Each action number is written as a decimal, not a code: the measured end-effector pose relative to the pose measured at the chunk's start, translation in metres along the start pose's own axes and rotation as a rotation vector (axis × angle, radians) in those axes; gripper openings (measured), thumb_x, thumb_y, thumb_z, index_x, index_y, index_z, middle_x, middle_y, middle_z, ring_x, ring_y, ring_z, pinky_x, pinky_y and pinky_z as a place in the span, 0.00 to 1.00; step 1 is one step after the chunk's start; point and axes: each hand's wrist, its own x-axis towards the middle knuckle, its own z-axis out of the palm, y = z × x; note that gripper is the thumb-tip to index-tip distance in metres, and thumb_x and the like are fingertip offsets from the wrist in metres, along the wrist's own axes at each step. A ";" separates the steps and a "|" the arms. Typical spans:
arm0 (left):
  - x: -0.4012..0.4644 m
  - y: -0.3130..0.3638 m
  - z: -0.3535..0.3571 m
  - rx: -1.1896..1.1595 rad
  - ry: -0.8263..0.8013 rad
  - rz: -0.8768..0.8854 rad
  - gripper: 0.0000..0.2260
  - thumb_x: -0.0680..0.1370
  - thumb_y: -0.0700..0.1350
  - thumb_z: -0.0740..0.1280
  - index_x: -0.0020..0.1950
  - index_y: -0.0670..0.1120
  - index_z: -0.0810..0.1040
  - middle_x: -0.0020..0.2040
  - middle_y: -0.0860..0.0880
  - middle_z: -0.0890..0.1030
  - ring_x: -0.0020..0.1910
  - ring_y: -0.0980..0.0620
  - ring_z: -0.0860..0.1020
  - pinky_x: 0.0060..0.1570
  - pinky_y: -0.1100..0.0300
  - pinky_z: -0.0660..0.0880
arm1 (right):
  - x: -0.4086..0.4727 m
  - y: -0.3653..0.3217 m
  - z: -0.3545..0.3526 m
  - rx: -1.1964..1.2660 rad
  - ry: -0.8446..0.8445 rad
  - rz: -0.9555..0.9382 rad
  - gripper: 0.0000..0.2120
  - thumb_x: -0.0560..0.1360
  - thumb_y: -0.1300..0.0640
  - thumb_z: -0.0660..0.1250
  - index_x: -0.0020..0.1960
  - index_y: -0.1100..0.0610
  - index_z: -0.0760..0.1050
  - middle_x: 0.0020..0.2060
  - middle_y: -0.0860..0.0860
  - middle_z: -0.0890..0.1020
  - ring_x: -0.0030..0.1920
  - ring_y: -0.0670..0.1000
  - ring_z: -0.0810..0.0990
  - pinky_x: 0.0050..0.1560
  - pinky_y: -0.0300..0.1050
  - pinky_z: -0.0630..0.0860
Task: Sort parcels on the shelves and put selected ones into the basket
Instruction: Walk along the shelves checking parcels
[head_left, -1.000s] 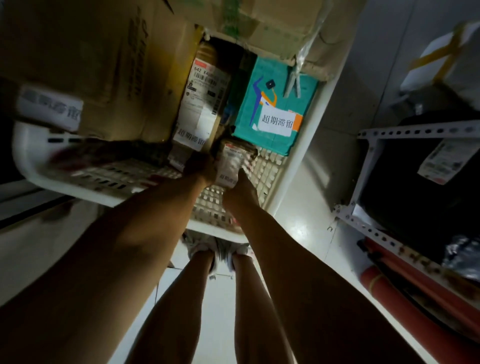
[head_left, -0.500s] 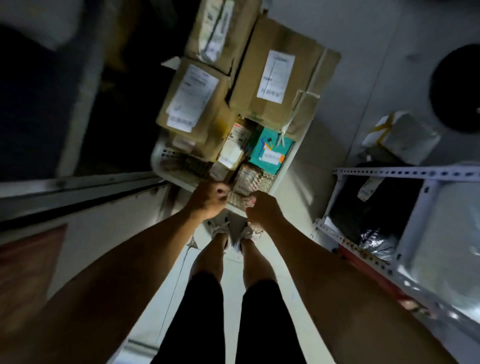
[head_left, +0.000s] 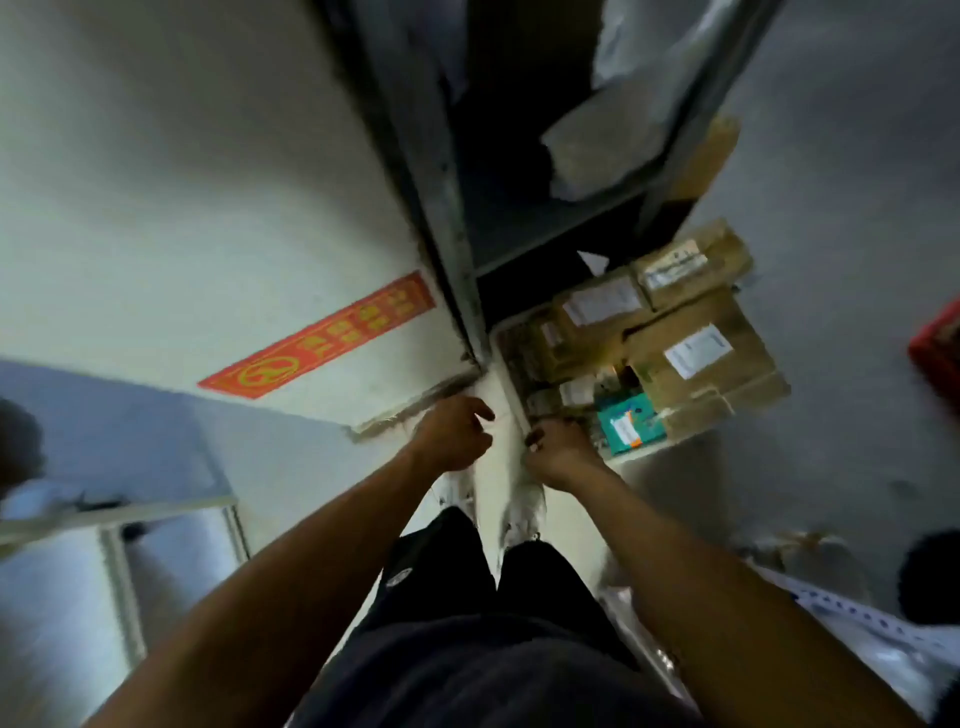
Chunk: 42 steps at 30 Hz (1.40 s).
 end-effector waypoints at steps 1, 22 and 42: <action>-0.017 -0.011 -0.007 -0.032 0.051 -0.041 0.13 0.76 0.44 0.70 0.61 0.50 0.81 0.53 0.51 0.84 0.54 0.51 0.81 0.49 0.63 0.71 | -0.004 -0.014 0.005 -0.043 -0.023 -0.042 0.16 0.76 0.52 0.69 0.62 0.53 0.75 0.60 0.55 0.79 0.61 0.57 0.78 0.61 0.47 0.76; -0.506 -0.293 0.066 -0.770 1.123 -1.079 0.13 0.75 0.55 0.67 0.58 0.55 0.81 0.54 0.50 0.84 0.54 0.47 0.82 0.55 0.53 0.79 | -0.274 -0.282 0.438 -1.010 -0.714 -1.050 0.17 0.77 0.53 0.69 0.65 0.52 0.76 0.61 0.53 0.81 0.55 0.54 0.80 0.48 0.42 0.74; -0.872 -0.202 0.289 -0.725 1.741 -1.928 0.14 0.74 0.51 0.73 0.60 0.54 0.81 0.51 0.54 0.83 0.48 0.51 0.81 0.54 0.51 0.79 | -0.669 -0.125 0.668 -1.131 -1.425 -1.666 0.13 0.76 0.53 0.70 0.60 0.53 0.79 0.49 0.52 0.84 0.50 0.53 0.84 0.57 0.52 0.81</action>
